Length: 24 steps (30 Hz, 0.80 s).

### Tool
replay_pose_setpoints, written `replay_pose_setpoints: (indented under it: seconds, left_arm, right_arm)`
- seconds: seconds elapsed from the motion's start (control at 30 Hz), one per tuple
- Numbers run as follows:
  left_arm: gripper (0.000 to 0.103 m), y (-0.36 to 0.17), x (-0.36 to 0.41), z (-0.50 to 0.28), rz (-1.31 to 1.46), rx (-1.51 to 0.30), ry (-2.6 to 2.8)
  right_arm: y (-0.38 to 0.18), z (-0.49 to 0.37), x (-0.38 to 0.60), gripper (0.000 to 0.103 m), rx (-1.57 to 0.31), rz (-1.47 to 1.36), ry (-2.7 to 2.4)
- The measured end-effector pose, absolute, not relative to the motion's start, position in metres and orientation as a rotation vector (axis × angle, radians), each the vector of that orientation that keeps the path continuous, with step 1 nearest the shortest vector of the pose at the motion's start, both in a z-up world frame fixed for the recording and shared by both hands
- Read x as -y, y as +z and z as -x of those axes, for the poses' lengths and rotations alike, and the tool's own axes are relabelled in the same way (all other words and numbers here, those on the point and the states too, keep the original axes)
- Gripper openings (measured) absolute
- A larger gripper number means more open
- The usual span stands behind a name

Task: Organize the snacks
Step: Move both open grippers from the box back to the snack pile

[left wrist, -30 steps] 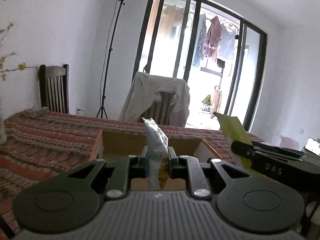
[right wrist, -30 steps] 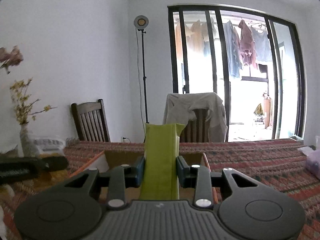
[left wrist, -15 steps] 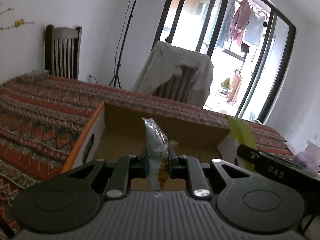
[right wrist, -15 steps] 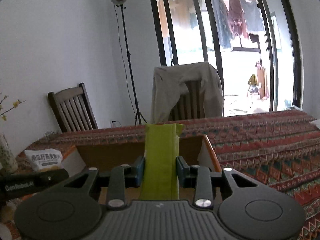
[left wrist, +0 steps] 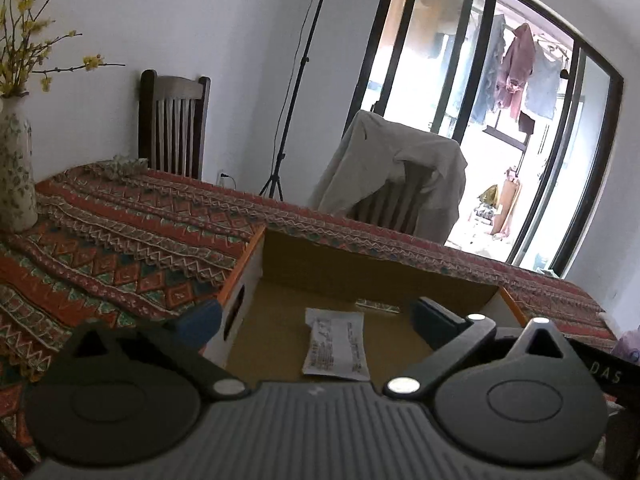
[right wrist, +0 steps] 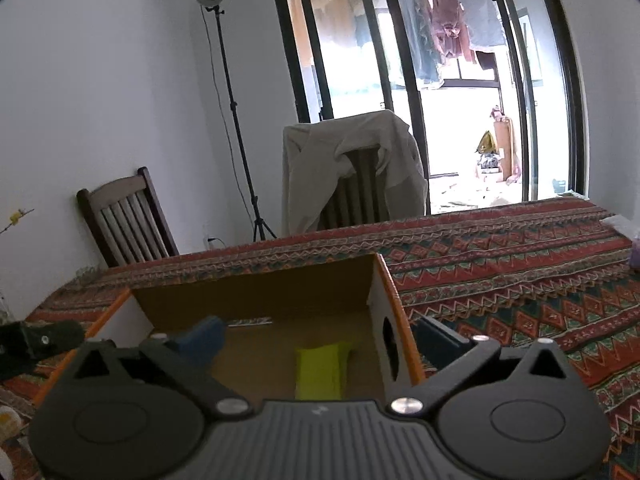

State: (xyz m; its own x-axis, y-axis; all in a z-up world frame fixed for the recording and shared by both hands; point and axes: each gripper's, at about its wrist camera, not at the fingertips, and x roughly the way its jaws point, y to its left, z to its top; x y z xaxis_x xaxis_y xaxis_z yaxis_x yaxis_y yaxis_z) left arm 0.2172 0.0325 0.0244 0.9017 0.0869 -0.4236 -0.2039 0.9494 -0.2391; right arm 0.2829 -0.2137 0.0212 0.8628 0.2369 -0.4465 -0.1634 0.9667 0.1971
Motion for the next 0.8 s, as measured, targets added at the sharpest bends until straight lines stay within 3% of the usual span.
replay_pose_setpoints:
  seconds: [0.5,0.8]
  left_arm:
    - [0.103,0.057,-0.023,-0.177,0.252,-0.380,0.166]
    - [0.103,0.054,-0.041,-0.132,0.245,-0.407,0.174]
  right_arm:
    - [0.065,-0.238,0.201,0.103,-0.401,-0.052,0.257]
    - [0.062,-0.189,0.214,0.103,-0.433,-0.042,0.261]
